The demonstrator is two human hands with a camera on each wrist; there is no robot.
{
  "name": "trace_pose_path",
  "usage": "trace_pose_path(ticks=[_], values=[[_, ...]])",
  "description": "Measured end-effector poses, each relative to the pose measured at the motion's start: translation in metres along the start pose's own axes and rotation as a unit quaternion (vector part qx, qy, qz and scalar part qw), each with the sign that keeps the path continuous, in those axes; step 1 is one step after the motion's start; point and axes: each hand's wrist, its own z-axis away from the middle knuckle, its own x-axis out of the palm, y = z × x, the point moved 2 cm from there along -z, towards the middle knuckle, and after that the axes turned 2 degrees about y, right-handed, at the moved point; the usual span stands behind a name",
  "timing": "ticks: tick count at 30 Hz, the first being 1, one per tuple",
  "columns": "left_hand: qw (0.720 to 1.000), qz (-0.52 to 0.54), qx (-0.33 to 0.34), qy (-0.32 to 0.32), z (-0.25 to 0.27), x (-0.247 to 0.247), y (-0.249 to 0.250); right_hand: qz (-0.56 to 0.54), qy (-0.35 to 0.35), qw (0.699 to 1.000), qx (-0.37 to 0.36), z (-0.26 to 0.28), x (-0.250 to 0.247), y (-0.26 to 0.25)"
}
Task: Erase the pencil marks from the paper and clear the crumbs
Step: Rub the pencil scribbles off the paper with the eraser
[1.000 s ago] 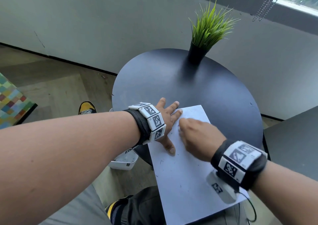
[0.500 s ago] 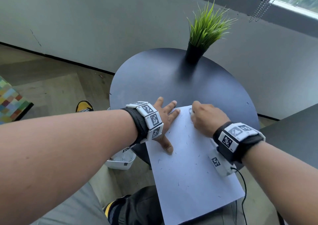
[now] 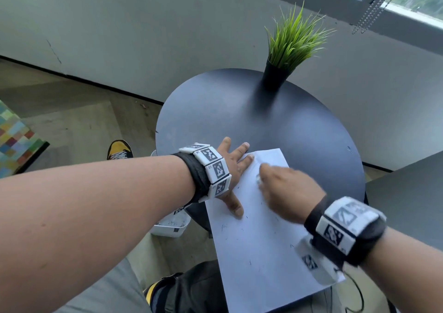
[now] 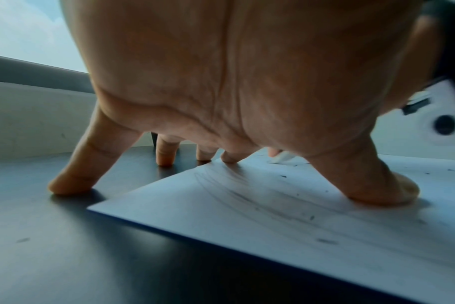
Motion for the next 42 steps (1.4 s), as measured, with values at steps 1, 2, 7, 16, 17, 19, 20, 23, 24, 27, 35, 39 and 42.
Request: trace_pose_path(ticks=[1,2,7,16,17,19,20,23,24,27,35,39,42], values=[[1.000,-0.001,0.001,0.003,0.000,-0.001,0.000,-0.002,-0.009,1.000,-0.012,0.005,0.003,-0.005],[1.000,-0.003,0.001,0.003,0.001,-0.001,0.000,-0.003,-0.011,1.000,-0.007,0.002,0.003,-0.002],[1.000,-0.008,0.000,0.006,0.002,-0.001,0.002,-0.043,0.021,0.993,0.106,-0.036,-0.013,0.041],[1.000,-0.006,0.001,0.013,0.001,0.000,0.001,-0.045,0.006,0.993,0.108,-0.027,0.000,0.036],[1.000,-0.007,0.002,0.013,0.000,0.001,0.001,-0.047,0.011,0.991,0.123,-0.034,-0.003,0.045],[1.000,0.000,0.000,0.011,-0.003,0.004,0.001,-0.044,0.019,0.993,0.104,-0.032,-0.007,0.040],[1.000,0.004,-0.001,0.012,-0.004,0.005,0.000,-0.042,0.018,0.996,0.077,-0.026,-0.006,0.030],[1.000,0.012,-0.001,0.008,-0.004,0.004,-0.003,-0.008,-0.002,0.999,-0.033,0.002,0.004,-0.010],[1.000,0.011,0.000,0.008,-0.002,0.003,-0.002,-0.004,-0.003,0.999,-0.043,0.001,0.007,-0.012],[1.000,-0.006,0.003,0.014,-0.001,0.001,0.001,-0.025,0.020,0.999,0.032,-0.028,0.003,0.017],[1.000,0.014,0.004,0.017,-0.006,0.005,-0.003,0.035,0.001,0.999,-0.027,-0.019,0.000,-0.006],[1.000,0.010,0.003,0.016,-0.005,0.005,-0.002,0.017,0.029,0.998,0.059,-0.048,-0.011,0.022],[1.000,0.019,0.003,0.017,-0.005,0.005,-0.002,0.031,0.018,0.999,-0.004,-0.025,-0.005,-0.006]])
